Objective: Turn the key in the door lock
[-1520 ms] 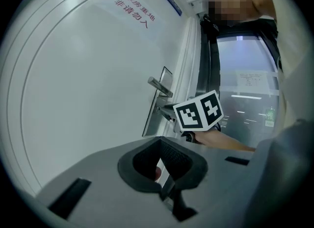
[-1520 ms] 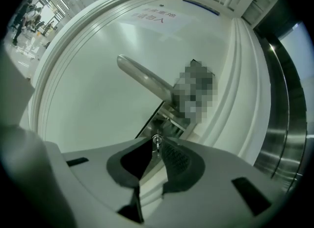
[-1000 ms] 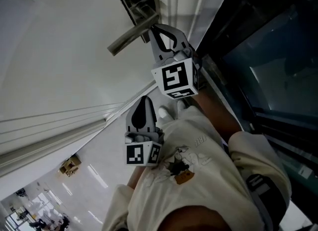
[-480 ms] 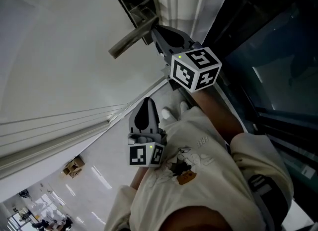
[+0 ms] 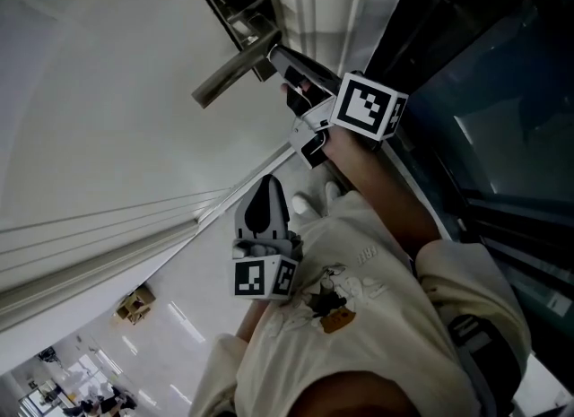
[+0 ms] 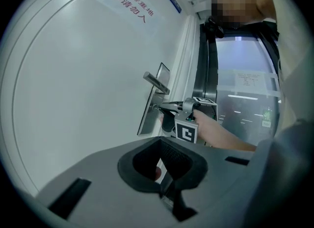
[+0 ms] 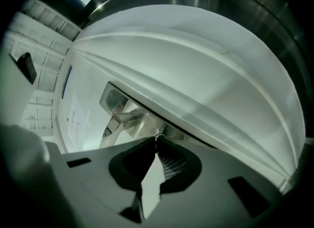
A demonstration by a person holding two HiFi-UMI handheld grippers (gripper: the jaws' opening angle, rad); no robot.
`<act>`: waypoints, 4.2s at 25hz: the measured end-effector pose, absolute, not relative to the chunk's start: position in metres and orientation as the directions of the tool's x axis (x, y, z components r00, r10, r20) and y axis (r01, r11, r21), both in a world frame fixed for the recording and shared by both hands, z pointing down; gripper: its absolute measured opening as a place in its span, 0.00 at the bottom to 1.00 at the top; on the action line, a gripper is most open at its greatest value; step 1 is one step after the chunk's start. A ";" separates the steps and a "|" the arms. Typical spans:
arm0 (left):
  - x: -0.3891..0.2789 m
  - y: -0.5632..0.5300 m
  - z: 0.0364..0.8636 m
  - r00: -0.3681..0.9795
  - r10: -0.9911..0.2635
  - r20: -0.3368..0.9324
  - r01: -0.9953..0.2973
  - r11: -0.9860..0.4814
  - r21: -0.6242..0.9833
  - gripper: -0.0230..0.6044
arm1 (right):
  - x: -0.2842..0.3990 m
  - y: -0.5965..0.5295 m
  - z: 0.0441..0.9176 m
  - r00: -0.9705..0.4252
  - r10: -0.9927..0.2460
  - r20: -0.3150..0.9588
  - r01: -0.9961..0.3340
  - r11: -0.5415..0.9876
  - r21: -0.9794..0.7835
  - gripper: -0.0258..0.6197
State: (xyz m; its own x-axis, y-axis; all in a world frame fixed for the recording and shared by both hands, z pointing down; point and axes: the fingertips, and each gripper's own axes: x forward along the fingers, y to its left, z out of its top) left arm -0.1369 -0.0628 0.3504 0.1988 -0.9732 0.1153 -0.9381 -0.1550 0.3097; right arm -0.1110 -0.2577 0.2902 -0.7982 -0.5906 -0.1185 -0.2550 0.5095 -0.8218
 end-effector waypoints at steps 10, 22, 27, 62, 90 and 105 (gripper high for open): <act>-0.137 -0.064 0.352 0.200 -0.973 0.120 -0.939 -0.155 0.307 0.04 | -0.107 -0.260 0.303 -0.794 -0.592 -0.138 -0.088 0.337 -0.937 0.07; -0.131 -0.069 0.353 0.211 -0.970 0.122 -0.938 -0.166 0.304 0.05 | -0.110 -0.260 0.305 -0.793 -0.569 -0.217 0.161 0.147 -0.976 0.07; -0.129 -0.071 0.353 0.210 -0.970 0.122 -0.940 -0.165 0.300 0.04 | -0.111 -0.260 0.306 -0.787 -0.565 -0.245 0.239 0.087 -0.967 0.07; -0.075 -0.085 0.362 0.126 -0.974 0.189 -0.967 -0.077 0.245 0.04 | -0.039 -0.147 0.375 -0.937 -0.349 0.003 -0.266 0.708 -0.655 0.07; -0.074 0.043 0.346 0.099 -0.985 0.138 -0.958 -0.057 0.281 0.04 | -0.023 -0.067 0.369 -0.961 -0.276 0.015 -0.200 0.655 -0.729 0.05; -0.074 0.117 0.355 0.128 -0.985 0.117 -0.935 -0.080 0.346 0.04 | -0.055 0.020 0.338 -0.984 -0.175 -0.019 -0.112 0.707 -0.699 0.05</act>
State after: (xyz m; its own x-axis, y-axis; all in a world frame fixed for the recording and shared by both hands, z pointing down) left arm -0.0736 0.1171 0.3552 0.1276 -0.9850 0.1165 -0.9349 -0.0803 0.3457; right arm -0.0550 0.0196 0.3377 -0.9843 -0.1752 -0.0192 -0.1121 0.7065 -0.6987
